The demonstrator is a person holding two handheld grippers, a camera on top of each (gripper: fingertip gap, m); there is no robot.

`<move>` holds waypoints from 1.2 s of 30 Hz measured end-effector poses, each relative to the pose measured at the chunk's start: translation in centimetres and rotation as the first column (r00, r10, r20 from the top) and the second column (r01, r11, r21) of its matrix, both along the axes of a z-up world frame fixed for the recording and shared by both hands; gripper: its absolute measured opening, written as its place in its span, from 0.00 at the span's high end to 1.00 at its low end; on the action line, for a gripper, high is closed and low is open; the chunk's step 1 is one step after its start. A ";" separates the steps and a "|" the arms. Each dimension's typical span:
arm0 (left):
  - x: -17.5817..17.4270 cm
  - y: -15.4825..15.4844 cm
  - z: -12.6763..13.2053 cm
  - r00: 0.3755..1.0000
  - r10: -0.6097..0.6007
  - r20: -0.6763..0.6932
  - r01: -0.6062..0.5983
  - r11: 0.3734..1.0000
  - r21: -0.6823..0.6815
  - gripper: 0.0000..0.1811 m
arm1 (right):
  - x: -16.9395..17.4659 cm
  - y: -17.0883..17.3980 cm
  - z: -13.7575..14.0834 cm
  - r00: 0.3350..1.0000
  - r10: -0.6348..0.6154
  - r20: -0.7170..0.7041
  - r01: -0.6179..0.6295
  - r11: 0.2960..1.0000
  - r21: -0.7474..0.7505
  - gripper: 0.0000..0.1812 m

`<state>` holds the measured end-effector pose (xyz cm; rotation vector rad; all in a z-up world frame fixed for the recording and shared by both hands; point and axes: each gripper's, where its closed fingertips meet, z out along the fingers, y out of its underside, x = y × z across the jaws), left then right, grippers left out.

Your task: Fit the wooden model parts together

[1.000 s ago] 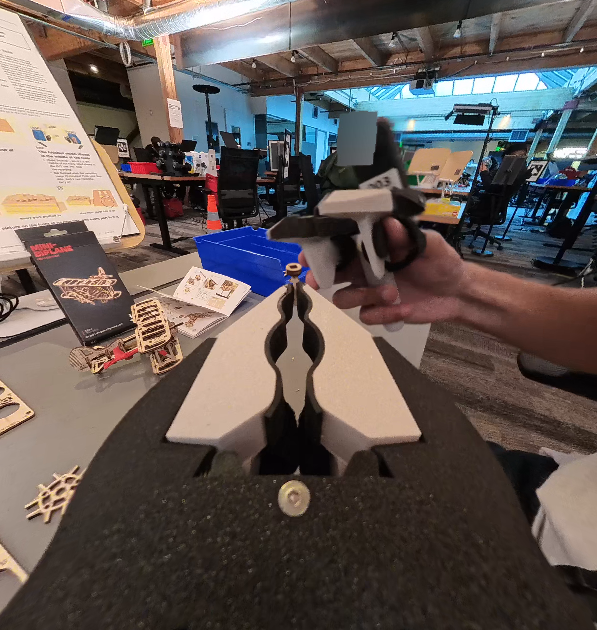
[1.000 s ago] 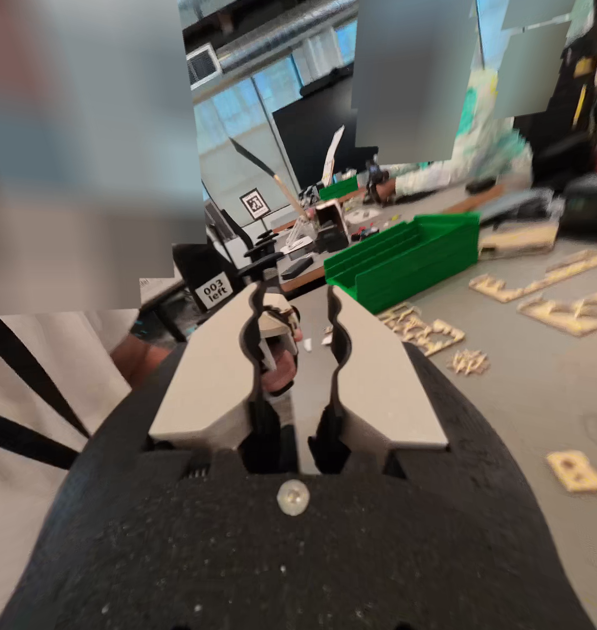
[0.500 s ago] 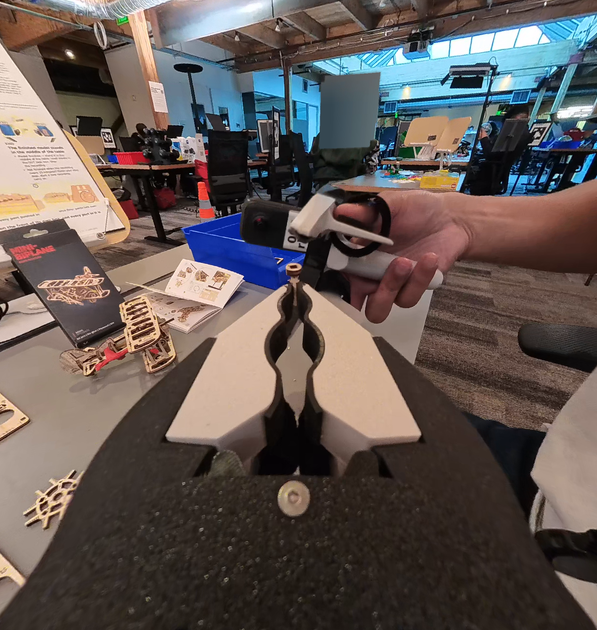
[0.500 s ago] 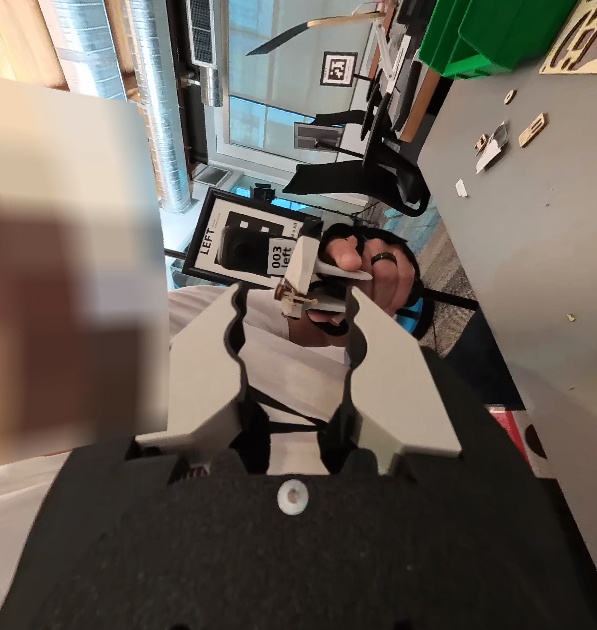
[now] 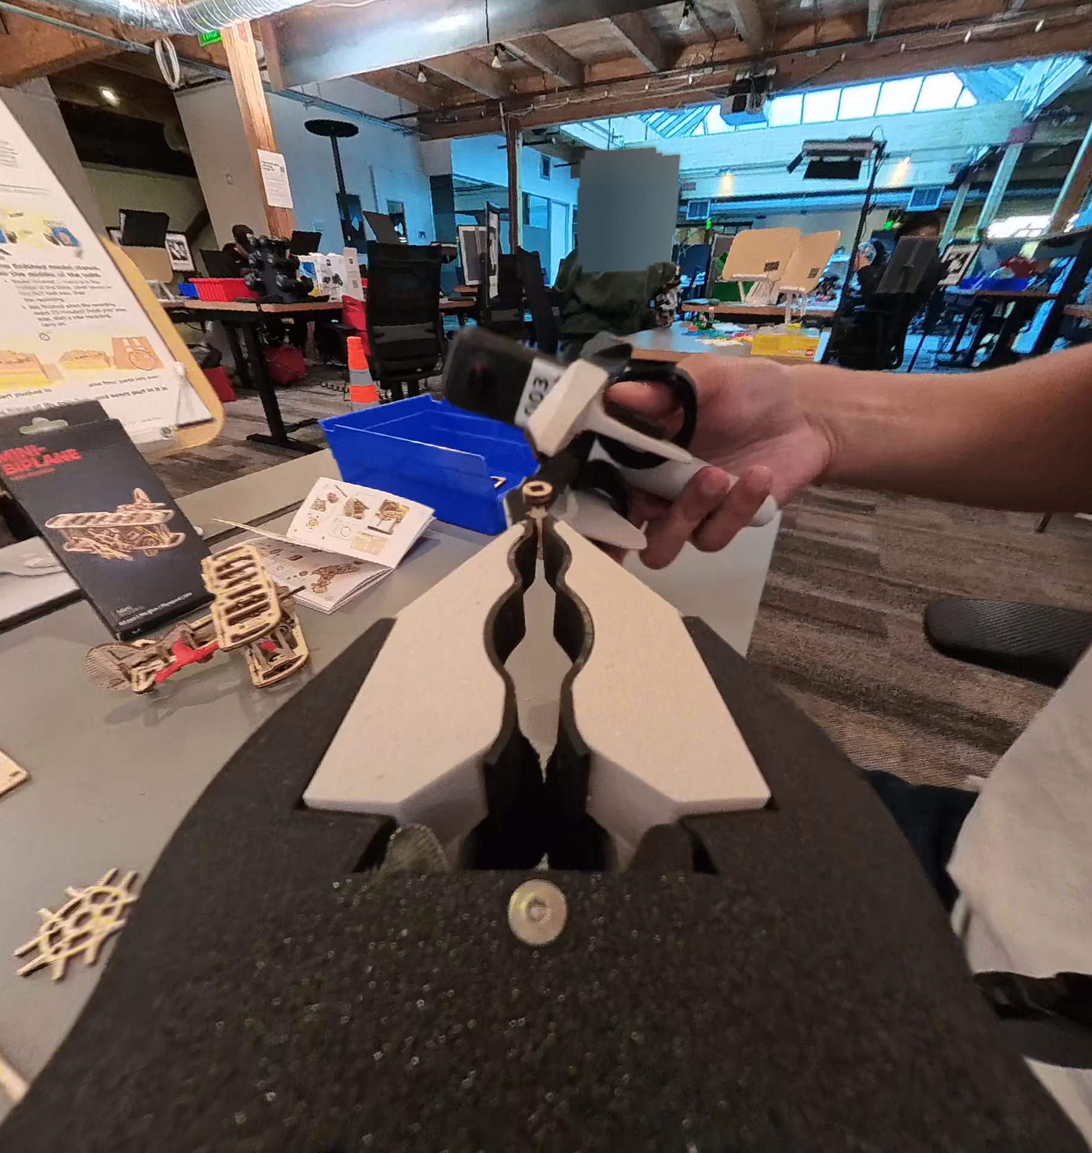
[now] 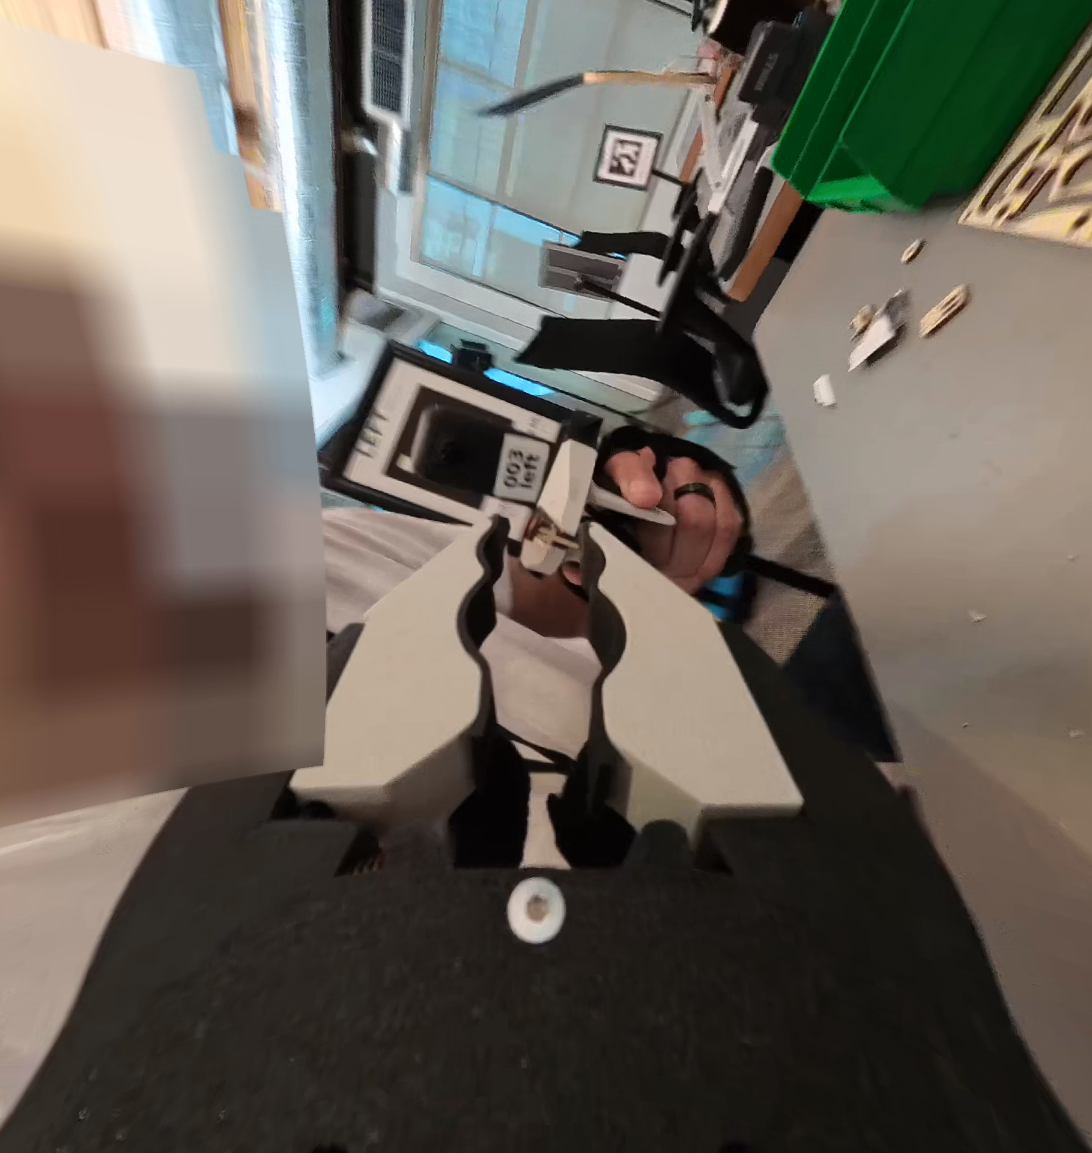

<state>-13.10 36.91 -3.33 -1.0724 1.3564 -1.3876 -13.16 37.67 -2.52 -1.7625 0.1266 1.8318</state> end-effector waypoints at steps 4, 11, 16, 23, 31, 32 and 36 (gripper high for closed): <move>0.0 -0.1 0.0 0.999 -0.054 -0.005 0.053 0.995 -0.084 1.00 | 0.6 -0.9 1.1 0.919 -0.079 0.385 -0.061 0.939 0.339 0.87; -0.3 -1.2 0.5 0.990 -0.139 0.030 0.142 0.978 -0.153 1.00 | -0.1 -1.1 2.3 0.753 -0.303 0.583 -0.178 0.760 0.625 0.89; -0.3 -1.7 0.5 0.986 -0.164 0.035 0.168 0.973 -0.159 1.00 | -0.9 -1.6 1.3 0.735 -0.280 0.618 -0.244 0.740 0.626 0.87; -0.3 -1.7 0.5 0.985 -0.166 0.038 0.170 0.973 -0.155 1.00 | -1.1 -1.5 0.7 0.709 -0.289 0.644 -0.272 0.730 0.627 0.91; -0.3 -1.7 0.3 0.986 -0.164 0.032 0.167 0.975 -0.148 1.00 | -1.3 -1.2 0.6 0.708 -0.285 0.646 -0.274 0.733 0.623 0.93; -0.3 -1.7 0.3 0.986 -0.164 0.031 0.167 0.975 -0.149 1.00 | -1.3 -1.3 0.6 0.717 -0.278 0.639 -0.267 0.737 0.621 0.94; -0.3 -1.6 0.4 0.986 -0.163 0.033 0.166 0.974 -0.152 1.00 | -1.3 -1.4 0.3 0.713 -0.276 0.645 -0.274 0.737 0.618 0.95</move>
